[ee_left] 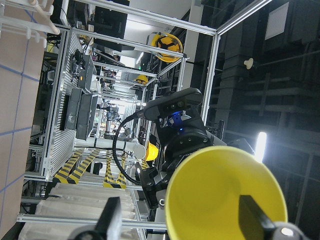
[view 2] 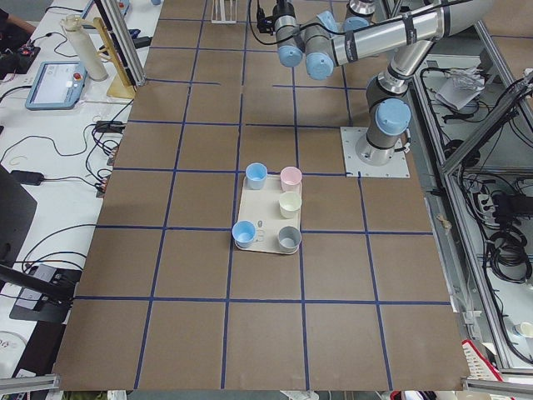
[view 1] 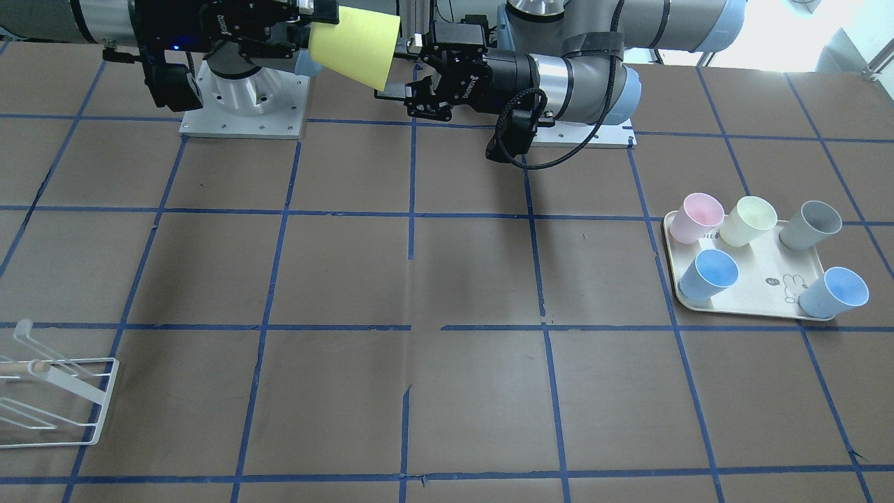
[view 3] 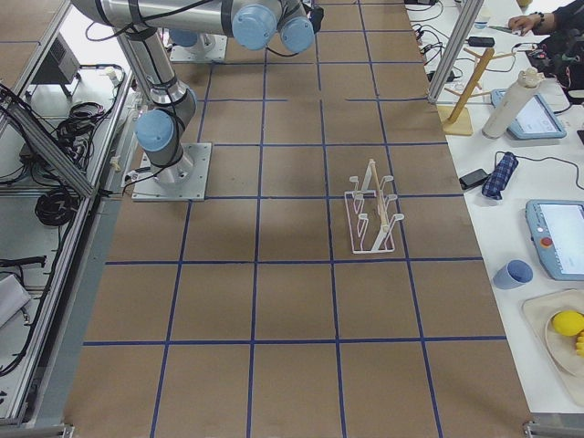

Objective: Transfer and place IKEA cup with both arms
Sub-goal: 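Close the left gripper on the yellow cup and open the right gripper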

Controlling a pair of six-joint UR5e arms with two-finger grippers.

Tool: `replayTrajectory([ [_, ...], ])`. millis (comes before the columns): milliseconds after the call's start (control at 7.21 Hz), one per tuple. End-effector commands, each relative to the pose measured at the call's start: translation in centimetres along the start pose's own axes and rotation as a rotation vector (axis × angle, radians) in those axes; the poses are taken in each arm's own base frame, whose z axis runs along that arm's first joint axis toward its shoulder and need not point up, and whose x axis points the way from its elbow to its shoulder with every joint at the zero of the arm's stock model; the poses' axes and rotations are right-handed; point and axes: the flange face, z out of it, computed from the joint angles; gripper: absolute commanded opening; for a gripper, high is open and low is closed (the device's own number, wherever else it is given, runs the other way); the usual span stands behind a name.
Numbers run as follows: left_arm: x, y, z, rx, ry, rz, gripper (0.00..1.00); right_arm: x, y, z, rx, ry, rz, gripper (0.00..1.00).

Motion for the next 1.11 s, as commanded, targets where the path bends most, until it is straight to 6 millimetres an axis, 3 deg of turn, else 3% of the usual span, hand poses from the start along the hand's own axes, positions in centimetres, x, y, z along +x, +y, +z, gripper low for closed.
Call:
replayTrajectory([
  [0,-0.05,0.14,0.18,-0.006,0.0,0.005,0.37,0.0,-0.02,0.0,0.001,-0.001,0.001,0.49],
  [139,-0.09,0.23,0.28,-0.009,-0.001,0.008,0.14,0.0,-0.02,0.0,0.001,-0.001,0.004,0.5],
  [277,-0.02,0.23,0.24,-0.008,0.0,0.01,0.0,-0.11,0.0,0.01,0.007,-0.008,0.003,0.72],
  [416,0.05,0.21,0.26,-0.008,0.0,0.01,0.0,-0.19,0.0,-0.01,0.009,-0.011,0.001,0.99],
  [971,0.44,0.75,0.29,-0.012,-0.002,0.018,0.0,-0.15,-0.08,-0.03,0.008,-0.008,-0.003,1.0],
])
